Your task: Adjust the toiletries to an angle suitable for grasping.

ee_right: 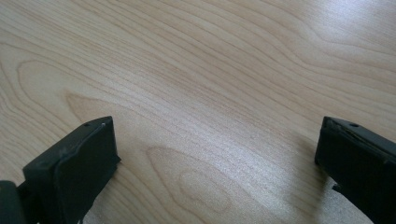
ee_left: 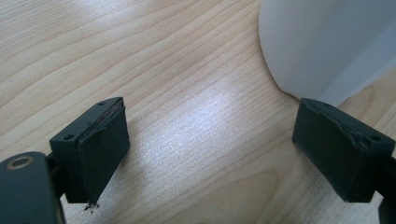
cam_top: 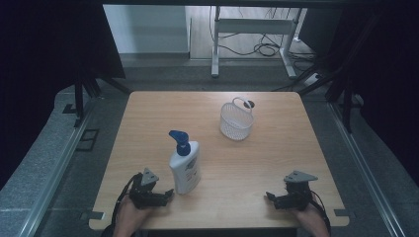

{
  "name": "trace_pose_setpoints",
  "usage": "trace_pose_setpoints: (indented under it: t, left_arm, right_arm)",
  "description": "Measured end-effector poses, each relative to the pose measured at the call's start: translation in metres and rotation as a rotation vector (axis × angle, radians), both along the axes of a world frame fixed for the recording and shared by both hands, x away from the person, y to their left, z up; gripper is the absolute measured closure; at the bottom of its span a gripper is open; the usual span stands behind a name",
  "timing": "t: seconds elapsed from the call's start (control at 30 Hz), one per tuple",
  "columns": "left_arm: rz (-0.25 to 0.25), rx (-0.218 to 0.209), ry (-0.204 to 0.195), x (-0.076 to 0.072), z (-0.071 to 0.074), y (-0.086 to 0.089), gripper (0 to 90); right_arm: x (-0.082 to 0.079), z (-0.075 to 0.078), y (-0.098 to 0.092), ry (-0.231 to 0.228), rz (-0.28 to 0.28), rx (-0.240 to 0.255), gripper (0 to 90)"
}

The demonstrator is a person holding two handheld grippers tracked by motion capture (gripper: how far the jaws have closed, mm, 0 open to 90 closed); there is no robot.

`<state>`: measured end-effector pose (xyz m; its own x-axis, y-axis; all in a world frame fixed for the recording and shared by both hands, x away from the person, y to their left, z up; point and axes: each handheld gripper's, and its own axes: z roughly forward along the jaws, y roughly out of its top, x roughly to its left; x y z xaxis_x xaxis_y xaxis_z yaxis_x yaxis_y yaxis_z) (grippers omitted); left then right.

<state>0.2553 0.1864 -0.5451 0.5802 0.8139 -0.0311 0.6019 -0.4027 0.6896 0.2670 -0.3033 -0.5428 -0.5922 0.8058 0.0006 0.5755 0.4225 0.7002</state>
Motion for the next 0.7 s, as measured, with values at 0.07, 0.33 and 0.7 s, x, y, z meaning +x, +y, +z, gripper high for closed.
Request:
trace_pose_setpoints:
  t: [0.07,0.33,0.7]
  left_arm:
    - [0.000,0.000,0.000,0.0001,0.0000,0.0001,10.2]
    - [-0.009,0.001,0.001,0.0012,0.0001,0.0005,10.3]
    - [-0.011,-0.002,0.001,0.0024,0.0000,0.0005,10.3]
  right_arm:
    - [0.0000,0.0000,0.0000,0.000,0.000,0.000,0.0]
    - [0.0000,0.0000,-0.0001,0.000,0.002,0.001,0.0]
    - [-0.0001,0.0000,-0.0001,0.000,0.001,0.001,0.0]
